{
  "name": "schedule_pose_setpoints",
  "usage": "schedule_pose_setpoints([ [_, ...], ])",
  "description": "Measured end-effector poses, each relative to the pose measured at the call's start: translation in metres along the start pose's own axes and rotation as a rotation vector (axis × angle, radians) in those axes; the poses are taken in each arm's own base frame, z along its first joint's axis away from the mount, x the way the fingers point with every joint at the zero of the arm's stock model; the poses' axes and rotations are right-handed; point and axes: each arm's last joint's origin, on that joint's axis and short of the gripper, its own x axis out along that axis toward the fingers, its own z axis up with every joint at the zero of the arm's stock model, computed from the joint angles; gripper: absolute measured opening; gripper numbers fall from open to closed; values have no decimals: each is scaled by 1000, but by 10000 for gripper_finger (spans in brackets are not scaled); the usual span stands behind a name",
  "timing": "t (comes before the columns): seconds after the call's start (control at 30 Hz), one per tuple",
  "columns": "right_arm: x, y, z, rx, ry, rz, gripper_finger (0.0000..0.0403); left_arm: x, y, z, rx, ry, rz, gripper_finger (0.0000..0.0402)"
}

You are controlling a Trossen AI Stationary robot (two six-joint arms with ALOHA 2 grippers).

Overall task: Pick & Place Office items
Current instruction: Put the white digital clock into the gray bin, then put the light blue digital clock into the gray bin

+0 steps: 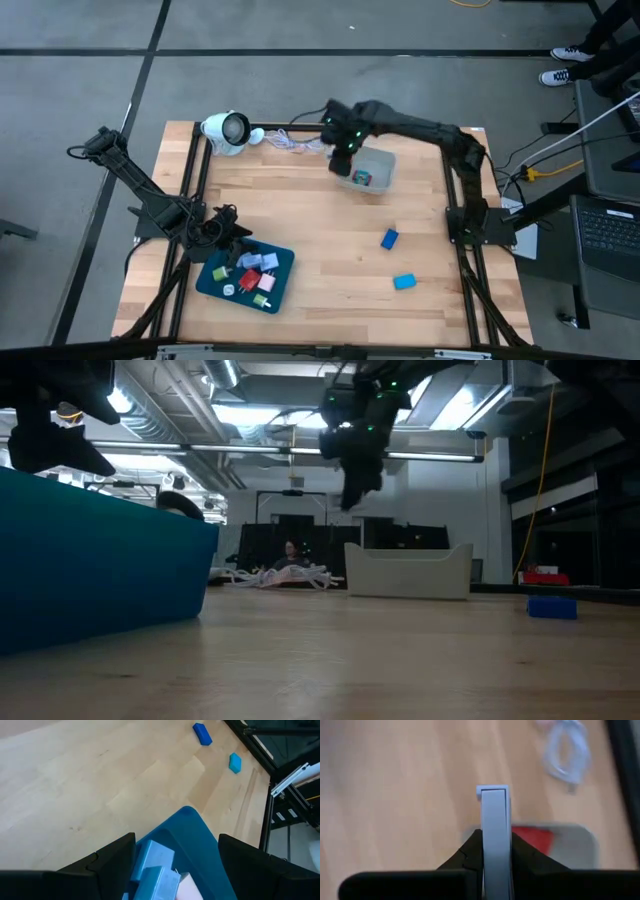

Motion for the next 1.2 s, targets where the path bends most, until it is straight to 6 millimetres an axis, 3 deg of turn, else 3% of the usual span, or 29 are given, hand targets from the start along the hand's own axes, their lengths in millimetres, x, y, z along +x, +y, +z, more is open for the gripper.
schedule_pose_setpoints([
  [0.1, -11, -20, -9, 59, 33, -45, 51, 0, 0, 1, 11, -24, 7, 281],
  [0.23, -9, -37, -20, 109, 95, -62, 51, 0, 0, 1, 21, -46, 13, 281],
  [0.57, 62, -51, -85, 269, 363, -29, 51, 0, 1, 2, 24, -83, 24, 281],
  [0.67, 66, -47, -96, 295, 369, -22, 63, 0, 1, 3, 23, -85, 25, 281],
  [0.8, 50, -47, -94, 322, 270, -72, 166, 0, 1, 3, 31, -88, 26, 281],
  [0.93, 22, -48, -92, 346, 172, -135, 253, 3, 2, 6, 25, -105, 47, 281],
  [1.03, -7, -47, -94, 387, 92, -156, 274, 6, 4, 12, 31, -126, 69, 281],
  [1.2, -70, -26, -103, 449, -91, -166, 259, 16, 7, 27, 56, -109, 77, 281],
])
